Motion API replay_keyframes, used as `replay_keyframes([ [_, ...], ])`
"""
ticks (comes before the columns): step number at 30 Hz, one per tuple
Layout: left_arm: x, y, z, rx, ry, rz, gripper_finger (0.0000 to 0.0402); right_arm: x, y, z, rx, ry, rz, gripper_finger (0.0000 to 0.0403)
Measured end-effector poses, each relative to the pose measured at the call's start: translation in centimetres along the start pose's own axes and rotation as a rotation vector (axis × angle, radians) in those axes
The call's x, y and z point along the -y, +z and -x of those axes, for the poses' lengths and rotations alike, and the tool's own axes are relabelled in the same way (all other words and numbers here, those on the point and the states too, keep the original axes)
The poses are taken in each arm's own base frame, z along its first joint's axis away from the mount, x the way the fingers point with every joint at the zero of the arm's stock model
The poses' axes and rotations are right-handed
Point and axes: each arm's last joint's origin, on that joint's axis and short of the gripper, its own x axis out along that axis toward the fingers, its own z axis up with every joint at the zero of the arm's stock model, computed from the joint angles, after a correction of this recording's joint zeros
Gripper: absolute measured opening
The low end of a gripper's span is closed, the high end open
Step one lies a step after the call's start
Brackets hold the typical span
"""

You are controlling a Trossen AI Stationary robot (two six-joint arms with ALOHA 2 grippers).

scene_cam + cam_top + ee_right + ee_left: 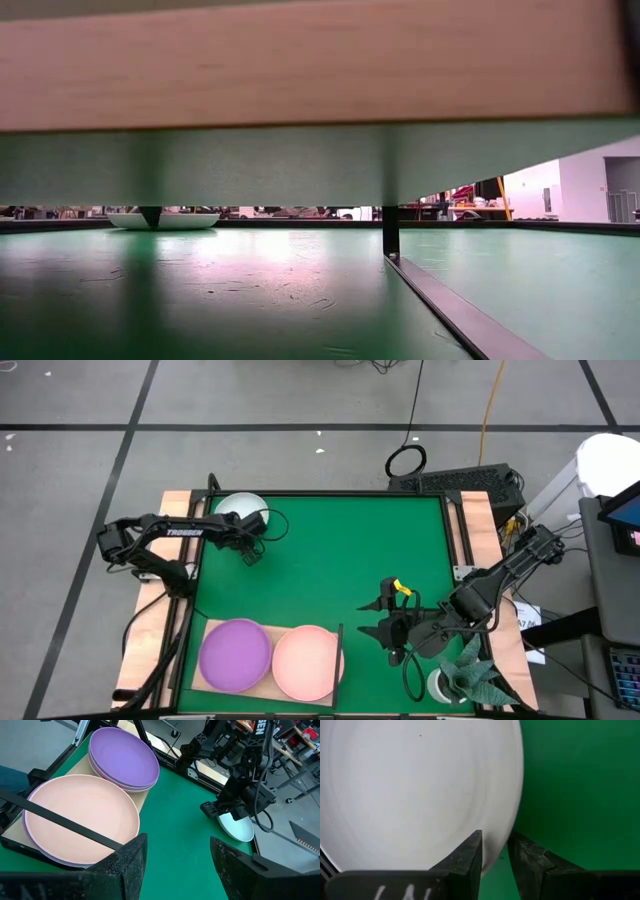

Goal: Place and stack plates onto a shelf
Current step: Stack the white plate on top of the orange plate on the shelf

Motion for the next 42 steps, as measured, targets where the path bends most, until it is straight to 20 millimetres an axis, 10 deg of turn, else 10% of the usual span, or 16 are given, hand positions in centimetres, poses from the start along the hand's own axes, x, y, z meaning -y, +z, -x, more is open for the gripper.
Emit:
replay_keyframes([
  [8, 0.5, -0.3, 0.0, 0.013, 0.067, -0.091, 0.0015, 0.0, 0.0, 0.0, 0.0, 0.0, -0.001, 0.0196],
  [18, 4.0, -0.7, 2.0, 0.019, 0.06, -0.252, 0.0012, 0.0, 0.0, 0.0, -0.001, 0.0, 0.002, 0.0196],
  [42, 13.6, -2.4, 19.3, 0.266, -0.098, -1.055, 0.0011, -0.2, -0.2, -0.3, 0.005, -0.001, -0.001, 0.0196],
])
